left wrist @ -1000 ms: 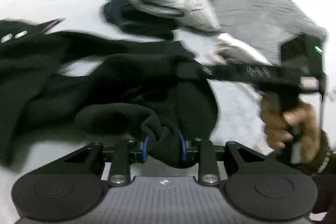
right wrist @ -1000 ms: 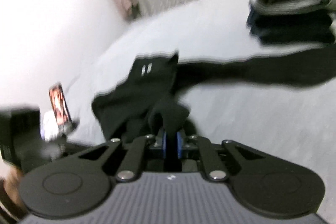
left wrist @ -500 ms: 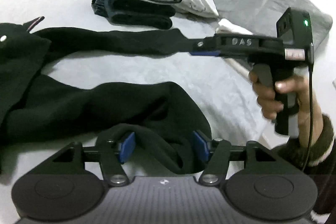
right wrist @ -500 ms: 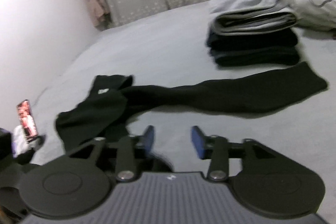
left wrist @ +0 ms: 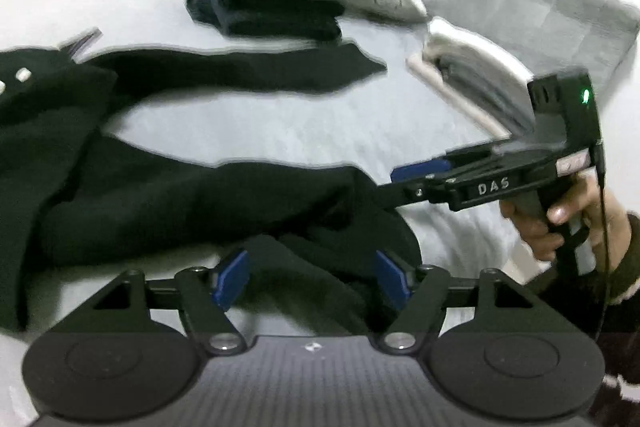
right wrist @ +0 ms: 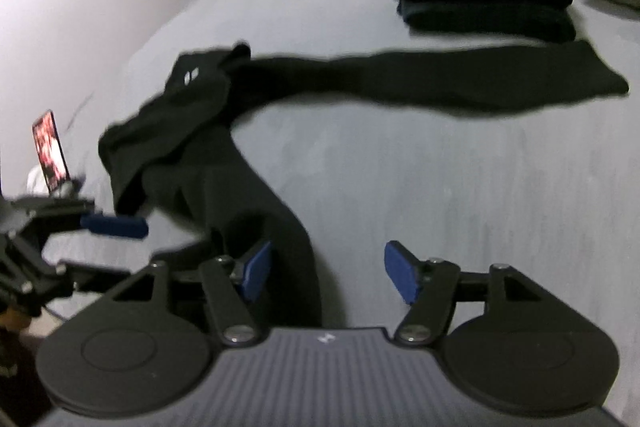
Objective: Fold clothes
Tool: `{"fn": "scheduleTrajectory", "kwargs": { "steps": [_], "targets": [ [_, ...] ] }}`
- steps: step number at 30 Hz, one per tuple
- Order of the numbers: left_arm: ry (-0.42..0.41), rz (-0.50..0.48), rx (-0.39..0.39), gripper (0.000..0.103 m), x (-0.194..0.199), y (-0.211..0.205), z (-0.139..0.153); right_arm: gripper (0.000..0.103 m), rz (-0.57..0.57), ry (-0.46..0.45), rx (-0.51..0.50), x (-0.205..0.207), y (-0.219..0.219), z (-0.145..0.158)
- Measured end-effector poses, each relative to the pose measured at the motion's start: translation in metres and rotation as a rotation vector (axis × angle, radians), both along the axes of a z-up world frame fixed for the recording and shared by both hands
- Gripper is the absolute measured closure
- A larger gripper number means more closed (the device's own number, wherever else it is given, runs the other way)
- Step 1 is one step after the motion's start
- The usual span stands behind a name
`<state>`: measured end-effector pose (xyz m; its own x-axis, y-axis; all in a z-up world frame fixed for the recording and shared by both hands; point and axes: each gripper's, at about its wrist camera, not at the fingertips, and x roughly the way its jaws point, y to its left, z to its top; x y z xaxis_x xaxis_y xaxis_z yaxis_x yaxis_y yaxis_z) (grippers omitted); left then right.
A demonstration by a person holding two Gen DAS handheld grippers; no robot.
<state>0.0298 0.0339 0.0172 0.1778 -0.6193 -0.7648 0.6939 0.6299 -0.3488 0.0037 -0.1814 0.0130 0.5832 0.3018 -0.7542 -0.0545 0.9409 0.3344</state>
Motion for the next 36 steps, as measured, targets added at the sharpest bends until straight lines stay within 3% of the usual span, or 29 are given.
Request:
{"fn": "scheduleTrajectory", "kwargs": {
  "steps": [3, 5, 7, 10, 16, 18, 21, 24, 29, 33, 36],
  "targets": [
    [0.017, -0.078, 0.055, 0.034, -0.007, -0.024, -0.011, 0.035, 0.079, 0.066, 0.092, -0.001, 0.005, -0.014],
    [0.003, -0.128, 0.073, 0.033, -0.014, -0.036, -0.015, 0.042, 0.104, 0.090, 0.148, -0.001, 0.008, -0.020],
    [-0.007, -0.153, 0.070, 0.033, -0.018, -0.042, -0.017, 0.071, 0.125, 0.107, 0.206, 0.000, 0.010, -0.024],
    [-0.019, -0.233, 0.004, 0.033, -0.027, -0.061, -0.013, 0.082, 0.117, 0.071, 0.274, -0.002, 0.005, -0.015],
    [-0.059, -0.332, -0.195, 0.033, -0.037, -0.079, 0.006, 0.082, 0.110, -0.121, 0.366, -0.019, -0.016, 0.036],
    [-0.054, -0.345, -0.202, 0.033, -0.037, -0.081, 0.006, 0.081, 0.108, -0.168, 0.388, -0.022, -0.022, 0.046],
    [-0.059, -0.365, -0.180, 0.033, -0.037, -0.083, 0.002, 0.068, 0.086, -0.207, 0.415, -0.023, -0.033, 0.053],
    [-0.068, -0.358, -0.187, 0.033, -0.033, -0.078, 0.003, 0.052, 0.027, -0.208, 0.398, -0.026, -0.048, 0.050],
    [-0.104, -0.299, -0.227, 0.032, -0.022, -0.057, 0.011, 0.051, -0.076, -0.174, 0.308, -0.028, -0.069, 0.034],
    [-0.135, -0.237, -0.159, 0.032, -0.009, -0.056, 0.008, 0.050, -0.124, -0.121, 0.195, -0.030, -0.078, 0.022],
    [-0.131, -0.245, -0.133, 0.032, -0.016, -0.070, 0.008, 0.048, -0.131, -0.093, 0.151, -0.034, -0.081, 0.016]
  ]
}}
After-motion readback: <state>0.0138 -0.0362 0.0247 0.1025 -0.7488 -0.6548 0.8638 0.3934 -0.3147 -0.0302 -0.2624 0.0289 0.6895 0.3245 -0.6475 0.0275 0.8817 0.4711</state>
